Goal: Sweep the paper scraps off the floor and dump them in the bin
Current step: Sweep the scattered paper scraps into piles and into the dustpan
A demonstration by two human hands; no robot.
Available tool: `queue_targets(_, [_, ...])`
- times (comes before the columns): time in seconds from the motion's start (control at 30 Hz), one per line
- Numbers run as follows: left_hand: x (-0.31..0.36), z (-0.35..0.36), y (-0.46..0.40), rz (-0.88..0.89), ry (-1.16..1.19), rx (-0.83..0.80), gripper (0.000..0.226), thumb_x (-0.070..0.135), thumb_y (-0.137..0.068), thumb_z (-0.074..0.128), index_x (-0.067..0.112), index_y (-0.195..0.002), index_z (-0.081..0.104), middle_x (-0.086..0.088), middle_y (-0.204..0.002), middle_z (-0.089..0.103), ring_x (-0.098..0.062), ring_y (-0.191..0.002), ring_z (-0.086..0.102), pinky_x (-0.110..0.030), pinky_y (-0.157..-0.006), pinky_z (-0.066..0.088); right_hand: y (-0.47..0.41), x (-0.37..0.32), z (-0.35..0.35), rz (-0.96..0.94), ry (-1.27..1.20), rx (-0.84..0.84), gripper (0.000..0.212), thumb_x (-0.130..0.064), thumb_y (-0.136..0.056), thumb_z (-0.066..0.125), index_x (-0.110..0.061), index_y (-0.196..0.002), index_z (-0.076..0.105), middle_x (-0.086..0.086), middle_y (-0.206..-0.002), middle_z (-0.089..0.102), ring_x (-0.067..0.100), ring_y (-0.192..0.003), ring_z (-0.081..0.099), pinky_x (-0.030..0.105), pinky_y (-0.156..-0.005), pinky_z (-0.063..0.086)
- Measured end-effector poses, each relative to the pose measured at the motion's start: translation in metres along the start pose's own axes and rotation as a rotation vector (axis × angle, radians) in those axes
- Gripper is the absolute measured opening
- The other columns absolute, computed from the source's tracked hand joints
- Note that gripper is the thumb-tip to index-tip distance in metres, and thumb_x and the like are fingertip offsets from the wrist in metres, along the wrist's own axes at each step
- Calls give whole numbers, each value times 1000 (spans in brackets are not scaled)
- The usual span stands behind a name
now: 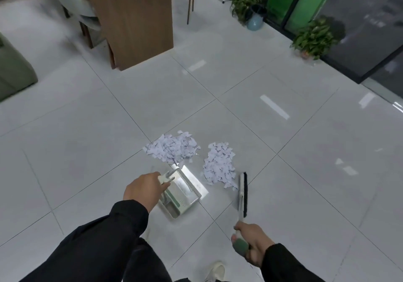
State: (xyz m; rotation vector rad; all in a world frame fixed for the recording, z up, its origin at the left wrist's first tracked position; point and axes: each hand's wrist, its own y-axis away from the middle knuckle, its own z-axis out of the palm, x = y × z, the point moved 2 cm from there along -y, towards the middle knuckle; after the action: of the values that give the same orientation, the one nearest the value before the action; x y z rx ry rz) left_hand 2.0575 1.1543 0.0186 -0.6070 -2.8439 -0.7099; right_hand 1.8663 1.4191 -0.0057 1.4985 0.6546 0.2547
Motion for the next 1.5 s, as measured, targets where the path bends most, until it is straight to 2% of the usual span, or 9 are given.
queue_targets(0.07, [-11, -3, 0, 21, -8, -14, 50, 62, -99, 50, 19, -120, 66, -1, -106, 73, -23, -99, 68, -30, -67, 39, 6, 8, 21, -6, -38, -12, 19, 1, -95, 55, 7, -113, 51, 20, -111, 44, 22, -41, 52, 25, -42, 52])
queue_targets(0.23, [-92, -47, -31, 75, -47, -99, 33, 57, -101, 49, 27, -100, 61, 8, -83, 64, -18, -80, 62, -28, -58, 36, 26, 4, 145, 15, -119, -47, 8, -5, -95, 57, -3, -99, 50, 16, -73, 52, 21, -42, 50, 24, -39, 50])
queue_targets(0.33, [-123, -68, -52, 139, -62, -117, 37, 56, -102, 48, 25, -113, 64, 9, -85, 59, -17, -77, 55, -28, -60, 36, 39, -7, 197, 13, -221, -78, 10, -5, -94, 58, -4, -98, 48, 14, -65, 51, 19, -40, 49, 25, -38, 52])
queue_targets(0.53, [-141, -91, -90, 207, -74, -169, 51, 57, -101, 47, 31, -144, 54, 6, -124, 69, -19, -116, 63, -31, -85, 47, 75, -15, 243, -45, -370, -78, 20, -2, -91, 57, -5, -107, 47, 13, -64, 48, 17, -40, 46, 23, -34, 48])
queue_targets(0.8, [-147, -107, -118, 221, -78, -173, 37, 55, -101, 48, 30, -124, 63, 5, -108, 71, -21, -104, 66, -31, -75, 45, 127, -33, 206, -145, -229, 33, 20, -8, -92, 59, 1, -109, 52, 14, -61, 48, 16, -37, 39, 19, -32, 41])
queue_targets(0.93, [-152, -116, -122, 127, 7, -148, 34, 55, -100, 50, 29, -115, 65, 9, -83, 59, -17, -81, 56, -29, -66, 39, 118, -59, 176, -202, -100, 115, 21, -10, -95, 59, 5, -109, 55, 15, -62, 51, 16, -37, 39, 18, -33, 39])
queue_targets(1.1, [-153, -124, -122, 53, 48, -109, 37, 57, -100, 51, 27, -79, 54, 8, -72, 60, -12, -65, 54, -27, -57, 39, 61, -112, 147, -241, 21, 183, 22, -4, -95, 58, 11, -111, 53, 17, -68, 53, 17, -38, 47, 22, -37, 44])
queue_targets(1.37, [-119, -122, -123, -41, 39, -70, 40, 65, -97, 49, 28, -92, 63, 8, -74, 64, -11, -70, 61, -27, -60, 46, -41, -182, 128, -194, 169, 185, 8, 3, -95, 55, 10, -98, 55, 19, -80, 52, 18, -32, 49, 23, -36, 44])
queue_targets(1.5, [-96, -110, -124, -118, 57, -46, 42, 70, -94, 49, 30, -92, 64, 7, -72, 65, -11, -69, 62, -29, -63, 50, -72, -205, 138, -130, 225, 91, 7, 1, -96, 55, 7, -93, 56, 19, -94, 53, 24, -50, 52, 22, -39, 47])
